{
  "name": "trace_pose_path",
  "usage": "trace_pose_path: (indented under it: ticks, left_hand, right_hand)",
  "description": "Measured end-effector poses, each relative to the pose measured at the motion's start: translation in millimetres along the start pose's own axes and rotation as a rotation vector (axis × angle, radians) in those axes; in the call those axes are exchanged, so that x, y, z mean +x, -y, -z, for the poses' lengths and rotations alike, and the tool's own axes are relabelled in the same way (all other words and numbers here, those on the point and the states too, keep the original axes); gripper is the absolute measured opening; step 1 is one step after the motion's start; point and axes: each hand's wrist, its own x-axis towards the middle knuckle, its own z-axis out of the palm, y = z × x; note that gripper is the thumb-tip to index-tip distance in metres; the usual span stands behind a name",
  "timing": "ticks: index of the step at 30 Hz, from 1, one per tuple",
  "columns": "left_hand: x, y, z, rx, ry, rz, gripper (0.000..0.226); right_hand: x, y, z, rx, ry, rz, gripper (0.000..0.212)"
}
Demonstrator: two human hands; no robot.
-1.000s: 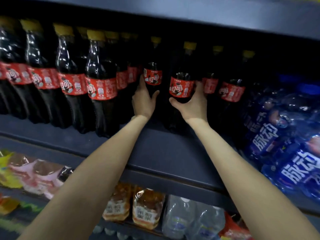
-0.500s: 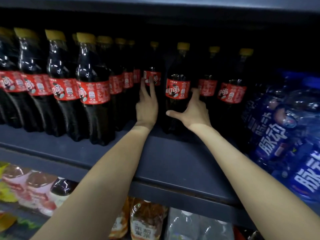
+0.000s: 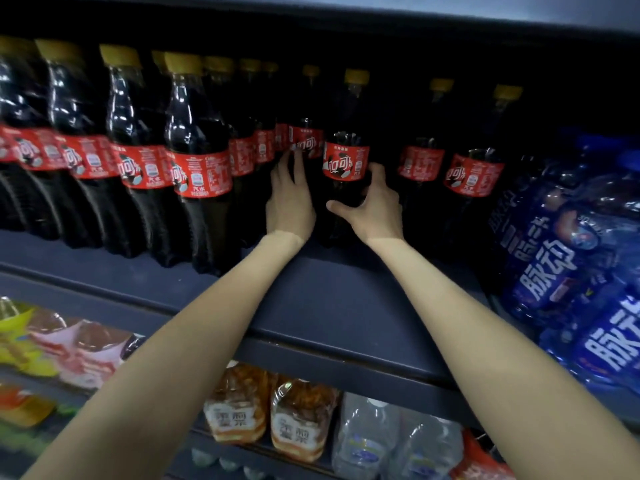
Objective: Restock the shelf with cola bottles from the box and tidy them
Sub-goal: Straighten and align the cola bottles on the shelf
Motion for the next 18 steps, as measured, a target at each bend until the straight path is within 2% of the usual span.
trace_pose_path:
  ticks: [5,8,11,15,18]
  left_hand:
    - [-35,7,29,-0.119,0.014,-0.068,0.078]
    - [-47,12,34,-0.157,0.077,-0.078,0.08]
    - [-46,15,34,-0.248,0.153,-0.018,0.078]
    - [-43,26,30,-0.52,0.157,0.158,0.08]
    - [-45,29,26,-0.562,0.177,0.213,0.081]
  right_hand:
    - [7,16,-30,0.016,0.046,0.01,0.074]
    - [12,23,-41,0.018,0.041,-0.007,0.073]
    - [16,29,-50,0.005,0.023,-0.004,0.07]
    - [19,34,-60,-0.049,0.023,-0.003,0.077]
    - [22,34,-63,-0.079,0.04,0.006,0.082]
